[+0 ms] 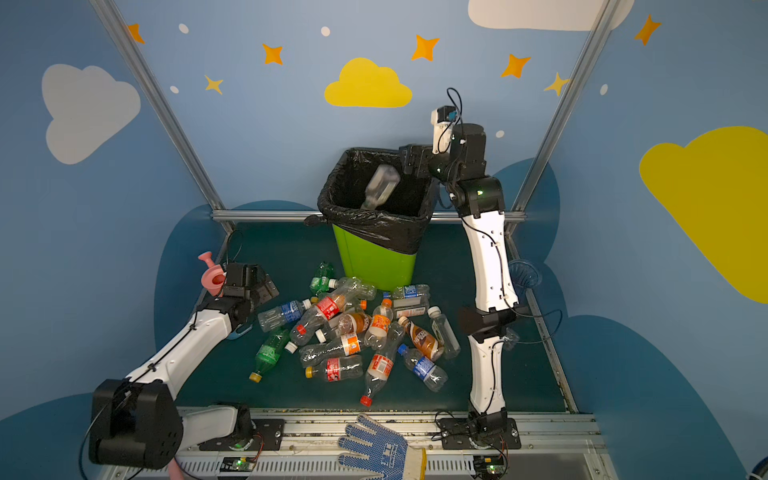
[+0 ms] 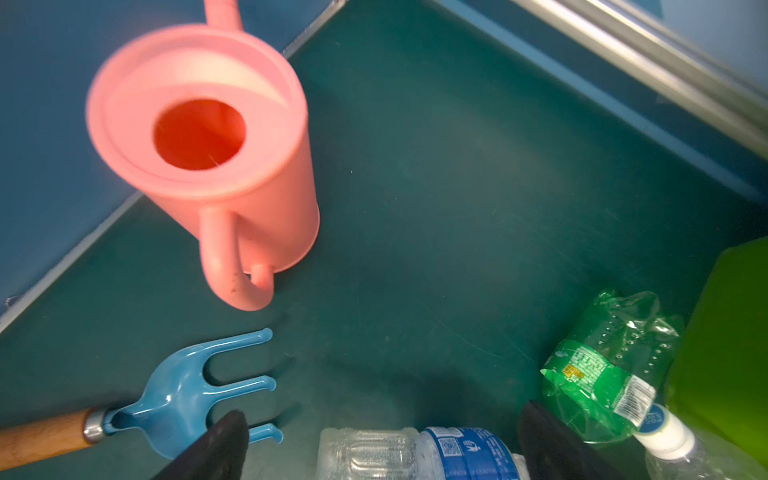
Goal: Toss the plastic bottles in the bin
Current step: 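Lift the bottle with the right gripper over the bin and open it, then lower the right gripper toward the Pepsi bottle beside the purple vase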
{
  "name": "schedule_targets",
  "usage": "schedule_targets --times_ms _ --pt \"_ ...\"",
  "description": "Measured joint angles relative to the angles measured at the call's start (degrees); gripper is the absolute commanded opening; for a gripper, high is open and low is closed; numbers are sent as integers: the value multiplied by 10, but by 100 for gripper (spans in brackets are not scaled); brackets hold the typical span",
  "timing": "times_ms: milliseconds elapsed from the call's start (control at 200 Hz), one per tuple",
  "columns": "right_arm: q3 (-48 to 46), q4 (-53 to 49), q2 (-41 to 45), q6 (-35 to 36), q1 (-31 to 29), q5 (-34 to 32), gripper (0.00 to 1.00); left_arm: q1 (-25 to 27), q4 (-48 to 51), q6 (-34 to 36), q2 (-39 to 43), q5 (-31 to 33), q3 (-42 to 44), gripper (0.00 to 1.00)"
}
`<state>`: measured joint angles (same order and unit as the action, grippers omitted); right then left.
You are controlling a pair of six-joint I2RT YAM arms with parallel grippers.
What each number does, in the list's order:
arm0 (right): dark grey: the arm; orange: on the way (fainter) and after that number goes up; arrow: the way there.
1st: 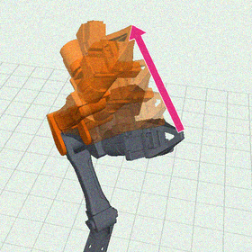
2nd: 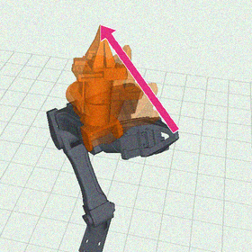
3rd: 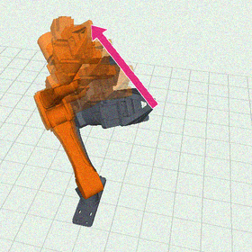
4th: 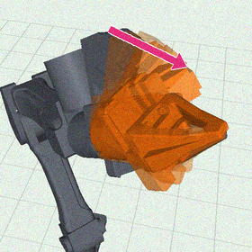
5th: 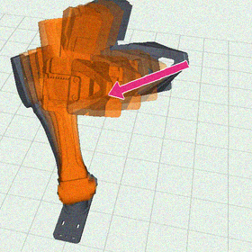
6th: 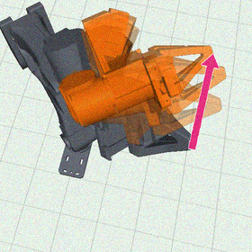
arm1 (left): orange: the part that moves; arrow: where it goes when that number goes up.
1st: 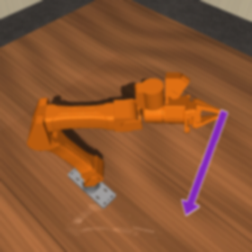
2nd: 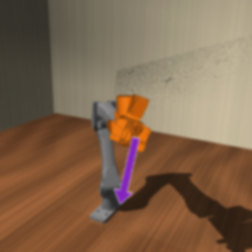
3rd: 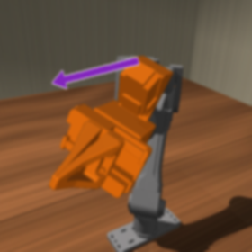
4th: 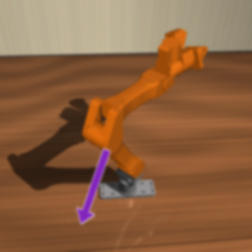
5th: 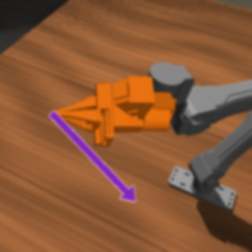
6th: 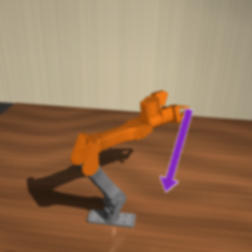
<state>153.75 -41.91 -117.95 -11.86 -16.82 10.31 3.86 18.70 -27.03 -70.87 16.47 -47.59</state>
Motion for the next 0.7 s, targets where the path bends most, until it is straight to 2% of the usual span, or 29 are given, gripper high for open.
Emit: schedule_targets --times_ms 60,110,290,395,521,696 --pt "-171 57 101 -6 5 -9 98 0 1 1 15 3 0 100" --pt "-253 83 178 -12 10 -16 98 0 1 2 25 4 0 100" --pt "-294 186 362 -12 24 -37 98 -1 0 9 43 -4 0 100" --pt "-376 241 461 -27 65 -38 98 -1 0 14 42 -23 4 100" --pt "-520 270 523 -66 116 -43 98 1 1 19 38 -40 6 100" --pt "-757 227 532 -140 151 -74 98 10 7 28 26 -44 6 100"
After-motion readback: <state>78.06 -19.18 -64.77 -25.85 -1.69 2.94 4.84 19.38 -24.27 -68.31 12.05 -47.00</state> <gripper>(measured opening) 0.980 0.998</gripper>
